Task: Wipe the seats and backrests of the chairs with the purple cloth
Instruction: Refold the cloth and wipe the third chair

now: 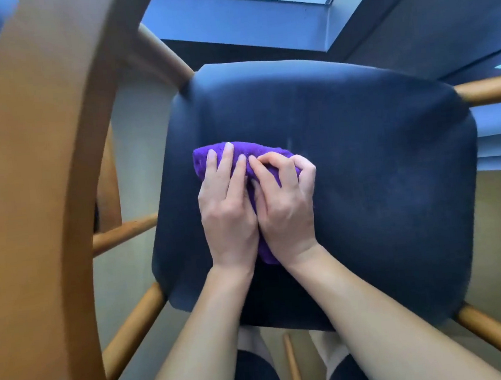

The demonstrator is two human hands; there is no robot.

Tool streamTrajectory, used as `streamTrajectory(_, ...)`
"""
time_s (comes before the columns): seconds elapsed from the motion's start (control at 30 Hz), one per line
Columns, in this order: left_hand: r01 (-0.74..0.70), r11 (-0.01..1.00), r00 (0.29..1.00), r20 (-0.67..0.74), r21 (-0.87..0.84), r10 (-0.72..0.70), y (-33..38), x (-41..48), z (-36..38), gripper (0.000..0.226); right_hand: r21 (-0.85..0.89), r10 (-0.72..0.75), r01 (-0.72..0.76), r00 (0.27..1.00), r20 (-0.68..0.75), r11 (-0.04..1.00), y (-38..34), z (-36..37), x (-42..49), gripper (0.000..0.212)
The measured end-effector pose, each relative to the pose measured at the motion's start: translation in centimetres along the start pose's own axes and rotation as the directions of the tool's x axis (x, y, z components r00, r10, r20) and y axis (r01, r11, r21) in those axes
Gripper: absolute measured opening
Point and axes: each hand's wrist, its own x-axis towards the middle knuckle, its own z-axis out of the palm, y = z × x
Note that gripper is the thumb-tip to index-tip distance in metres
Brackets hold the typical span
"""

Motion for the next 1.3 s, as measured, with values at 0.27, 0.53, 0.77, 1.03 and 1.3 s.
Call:
streamTrajectory(0.27, 0.004, 1.000, 1.000, 0.024, -0.022, -0.004, 0.5, 8.6, 1.5, 0.032, 0.078, -0.001, 0.008, 0.996, -0.089, 0.997, 0.0, 2.1, 8.2, 0.019)
streamTrajectory(0.53, -0.048, 0.997, 0.995, 0.089, -0.053, 0.052, 1.8, 15.7, 2.4, 0.037, 0.132, 0.039, -0.032, 0.998, -0.050, 0.991, 1.1, 2.3, 14.9, 0.025)
streamTrajectory(0.77, -0.115, 0.993, 0.991, 0.070, -0.003, 0.115, 2.3, 17.9, 3.9, 0.038, 0.001, 0.068, -0.068, 0.990, 0.124, 0.998, 2.5, 2.5, 17.8, 0.037)
streamTrajectory(1.03, -0.119, 0.993, 0.993, -0.024, 0.007, 0.119, 1.6, 16.2, 4.0, 0.035, -0.039, 0.095, -0.090, 0.984, 0.150, 0.995, 2.2, 2.6, 16.4, 0.036)
streamTrajectory(1.3, -0.107, 0.994, 0.993, -0.047, 0.009, 0.108, 2.0, 15.7, 4.2, 0.032, -0.058, 0.081, -0.075, 0.991, 0.108, 0.995, 2.2, 2.8, 16.1, 0.032)
